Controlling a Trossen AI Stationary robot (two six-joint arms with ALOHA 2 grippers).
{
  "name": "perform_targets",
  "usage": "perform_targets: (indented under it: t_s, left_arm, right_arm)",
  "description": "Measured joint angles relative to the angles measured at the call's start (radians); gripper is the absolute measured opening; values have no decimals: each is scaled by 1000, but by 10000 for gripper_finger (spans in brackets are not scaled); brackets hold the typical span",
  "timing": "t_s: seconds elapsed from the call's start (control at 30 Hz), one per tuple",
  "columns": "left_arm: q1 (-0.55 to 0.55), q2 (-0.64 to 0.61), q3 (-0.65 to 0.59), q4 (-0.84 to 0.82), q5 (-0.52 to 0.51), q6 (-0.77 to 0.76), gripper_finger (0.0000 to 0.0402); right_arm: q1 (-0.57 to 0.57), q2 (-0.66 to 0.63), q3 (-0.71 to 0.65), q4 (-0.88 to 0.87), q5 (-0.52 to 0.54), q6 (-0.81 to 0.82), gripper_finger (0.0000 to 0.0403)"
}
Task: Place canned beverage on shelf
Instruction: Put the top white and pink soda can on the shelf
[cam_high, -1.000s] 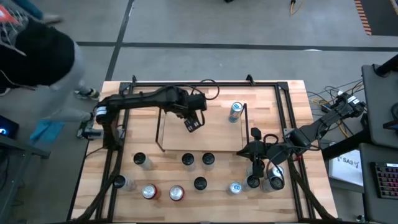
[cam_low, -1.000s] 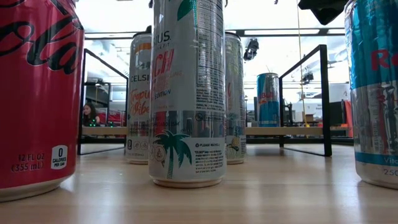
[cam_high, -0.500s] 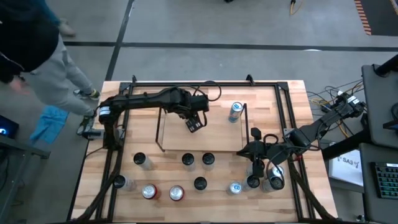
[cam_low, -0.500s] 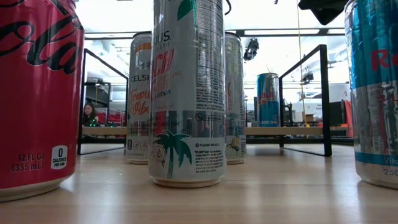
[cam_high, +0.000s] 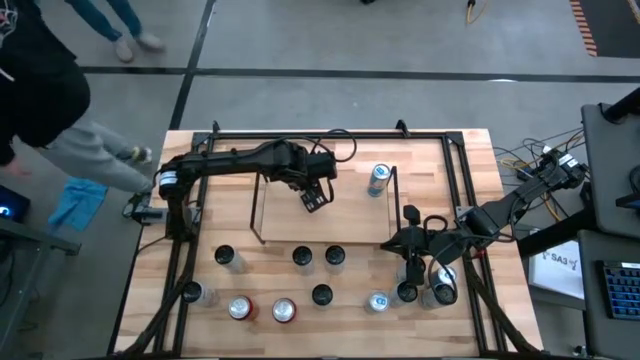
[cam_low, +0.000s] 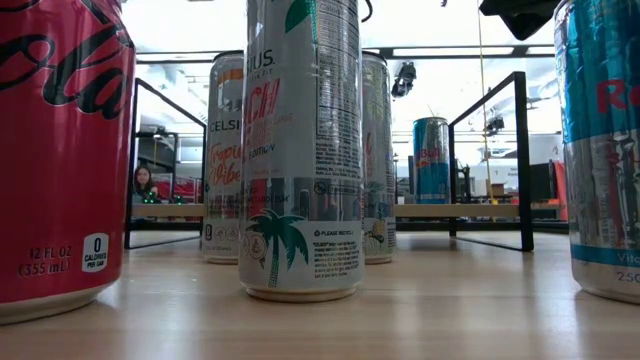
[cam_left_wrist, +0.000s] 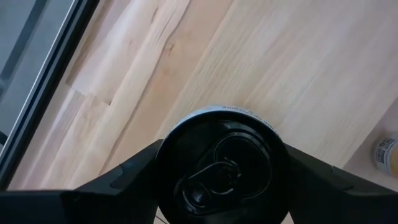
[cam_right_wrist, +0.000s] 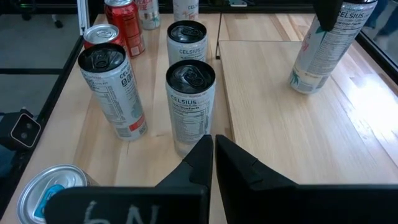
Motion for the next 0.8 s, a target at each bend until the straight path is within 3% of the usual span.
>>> perform_targets:
  t_s: [0.8]
  left_arm:
    - [-7, -5, -55, 66, -6, -8, 257]
  right_arm:
    - [0, 0, 0, 0, 0, 0, 9]
